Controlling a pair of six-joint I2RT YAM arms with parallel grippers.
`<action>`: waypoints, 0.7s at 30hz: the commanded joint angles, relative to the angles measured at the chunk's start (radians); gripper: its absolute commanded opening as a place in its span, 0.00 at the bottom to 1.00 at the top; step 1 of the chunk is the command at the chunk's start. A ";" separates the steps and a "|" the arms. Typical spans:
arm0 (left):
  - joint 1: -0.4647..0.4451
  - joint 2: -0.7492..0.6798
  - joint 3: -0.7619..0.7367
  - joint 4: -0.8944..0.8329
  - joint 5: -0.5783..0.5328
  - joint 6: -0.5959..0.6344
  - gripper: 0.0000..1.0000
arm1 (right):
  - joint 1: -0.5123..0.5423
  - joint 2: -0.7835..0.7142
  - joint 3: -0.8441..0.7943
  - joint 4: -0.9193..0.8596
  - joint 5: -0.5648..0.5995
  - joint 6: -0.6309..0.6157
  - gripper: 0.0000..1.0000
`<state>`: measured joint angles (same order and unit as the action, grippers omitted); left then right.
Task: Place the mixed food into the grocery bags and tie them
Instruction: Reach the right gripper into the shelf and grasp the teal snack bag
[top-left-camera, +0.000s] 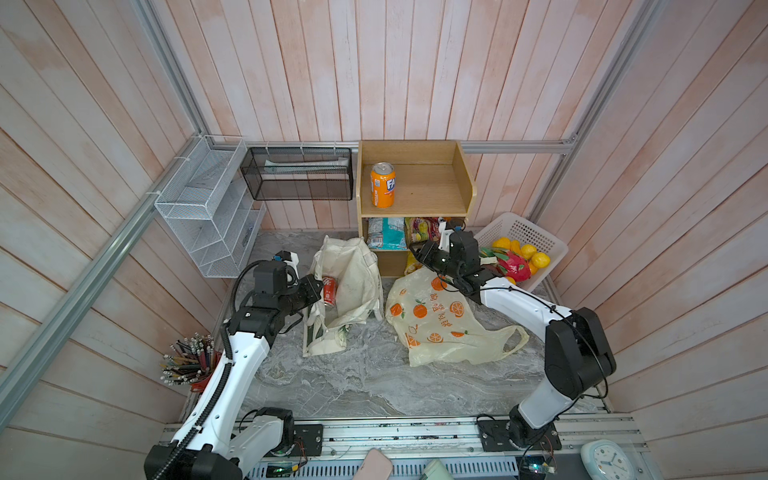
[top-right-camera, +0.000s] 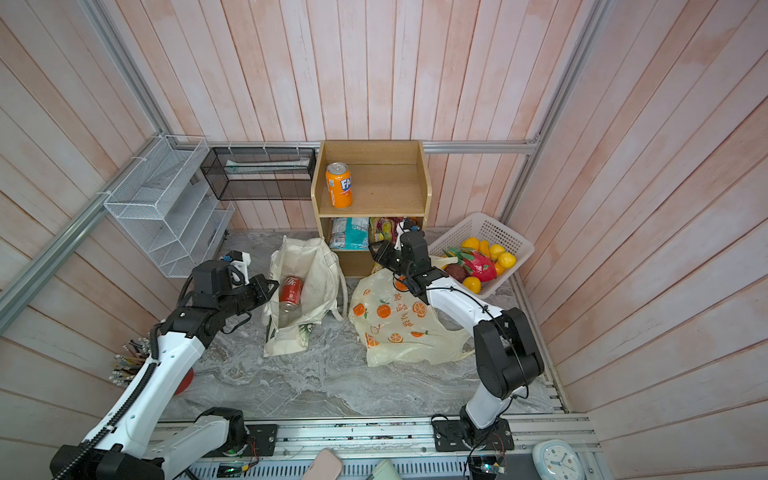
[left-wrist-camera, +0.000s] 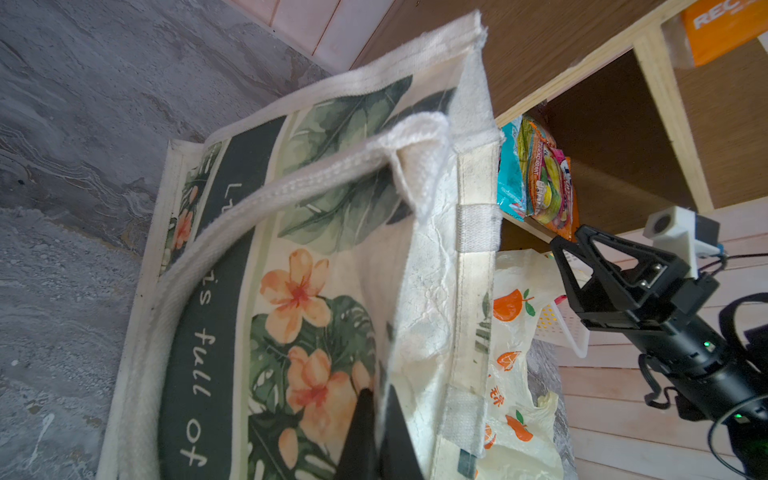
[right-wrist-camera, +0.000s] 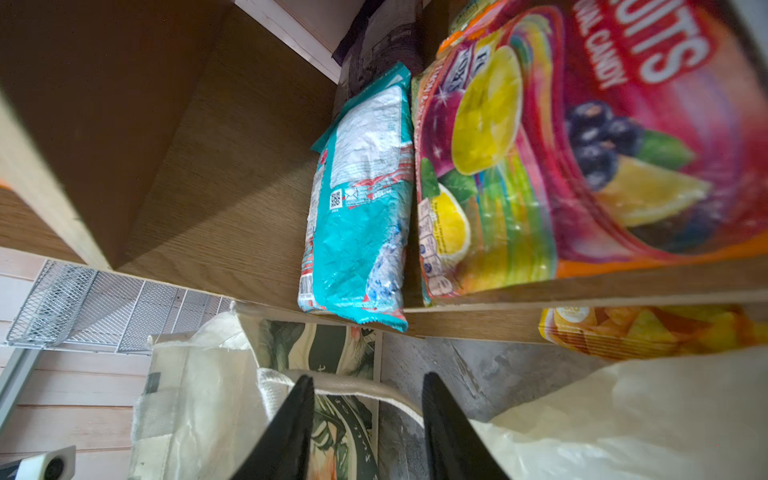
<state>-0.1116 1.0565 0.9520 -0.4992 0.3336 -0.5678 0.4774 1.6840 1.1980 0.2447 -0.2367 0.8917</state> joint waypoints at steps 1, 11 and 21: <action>0.011 -0.024 -0.009 0.027 0.015 0.020 0.00 | 0.009 0.030 0.046 0.021 0.002 0.010 0.43; 0.036 -0.038 -0.020 0.017 -0.003 0.034 0.00 | 0.015 0.105 0.116 -0.002 0.012 0.001 0.43; 0.055 -0.040 -0.029 0.024 0.007 0.036 0.00 | 0.021 0.162 0.170 -0.050 0.055 -0.032 0.51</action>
<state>-0.0654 1.0374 0.9394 -0.4973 0.3336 -0.5491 0.4911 1.8275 1.3361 0.2226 -0.2104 0.8810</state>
